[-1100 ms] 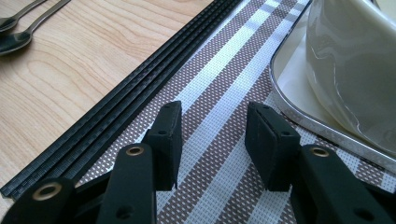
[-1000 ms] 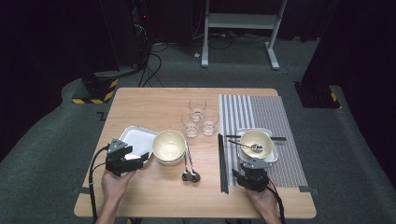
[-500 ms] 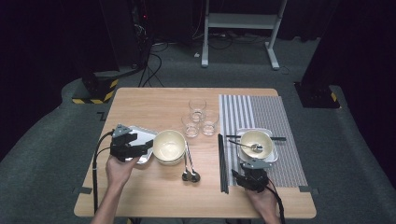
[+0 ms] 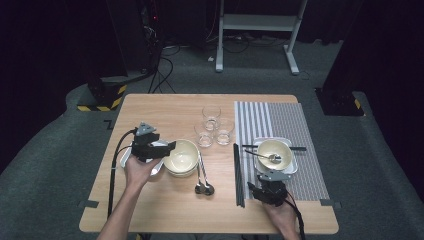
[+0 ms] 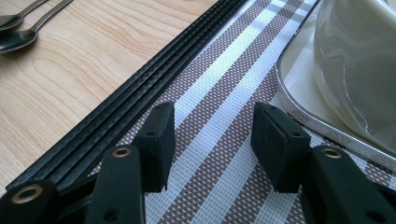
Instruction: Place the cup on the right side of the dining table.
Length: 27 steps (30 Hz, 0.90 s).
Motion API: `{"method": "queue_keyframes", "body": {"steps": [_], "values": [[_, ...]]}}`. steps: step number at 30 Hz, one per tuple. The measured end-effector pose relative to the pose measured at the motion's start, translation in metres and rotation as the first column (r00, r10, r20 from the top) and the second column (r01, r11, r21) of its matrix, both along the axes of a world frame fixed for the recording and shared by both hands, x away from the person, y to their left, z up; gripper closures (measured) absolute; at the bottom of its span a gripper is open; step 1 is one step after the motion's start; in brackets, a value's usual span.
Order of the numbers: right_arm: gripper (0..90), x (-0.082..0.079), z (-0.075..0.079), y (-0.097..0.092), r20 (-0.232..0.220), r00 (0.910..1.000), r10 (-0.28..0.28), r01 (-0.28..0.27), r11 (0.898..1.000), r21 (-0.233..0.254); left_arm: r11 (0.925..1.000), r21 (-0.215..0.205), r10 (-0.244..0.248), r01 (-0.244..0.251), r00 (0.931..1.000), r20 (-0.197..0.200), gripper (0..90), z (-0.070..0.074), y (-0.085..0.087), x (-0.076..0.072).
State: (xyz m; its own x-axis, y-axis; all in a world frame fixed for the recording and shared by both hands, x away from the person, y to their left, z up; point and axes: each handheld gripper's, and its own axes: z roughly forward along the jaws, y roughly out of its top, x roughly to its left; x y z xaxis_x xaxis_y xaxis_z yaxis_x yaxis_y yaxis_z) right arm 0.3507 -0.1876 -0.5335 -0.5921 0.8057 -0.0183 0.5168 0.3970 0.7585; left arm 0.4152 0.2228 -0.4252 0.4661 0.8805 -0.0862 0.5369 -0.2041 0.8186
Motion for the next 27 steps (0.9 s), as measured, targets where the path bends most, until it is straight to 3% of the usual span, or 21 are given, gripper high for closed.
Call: {"method": "queue_keyframes", "body": {"steps": [10,20,27], "values": [[48.1,0.000,0.000,0.000,0.000,1.0000,0.005,-0.005,1.000,-0.001,0.9996,0.020,-0.021,0.021,0.9998,0.001,25.8,0.003,-0.017,0.016],[46.1,0.000,0.000,0.000,-0.006,0.9999,0.009,-0.009,1.000,0.007,0.9989,0.017,-0.044,0.045,0.9986,-0.028,26.5,0.005,-0.032,0.030],[45.5,0.000,0.000,0.000,-0.007,0.9999,0.011,-0.011,1.000,0.010,0.9961,0.045,-0.074,0.075,0.9966,-0.038,25.9,0.004,-0.044,0.040]]}}
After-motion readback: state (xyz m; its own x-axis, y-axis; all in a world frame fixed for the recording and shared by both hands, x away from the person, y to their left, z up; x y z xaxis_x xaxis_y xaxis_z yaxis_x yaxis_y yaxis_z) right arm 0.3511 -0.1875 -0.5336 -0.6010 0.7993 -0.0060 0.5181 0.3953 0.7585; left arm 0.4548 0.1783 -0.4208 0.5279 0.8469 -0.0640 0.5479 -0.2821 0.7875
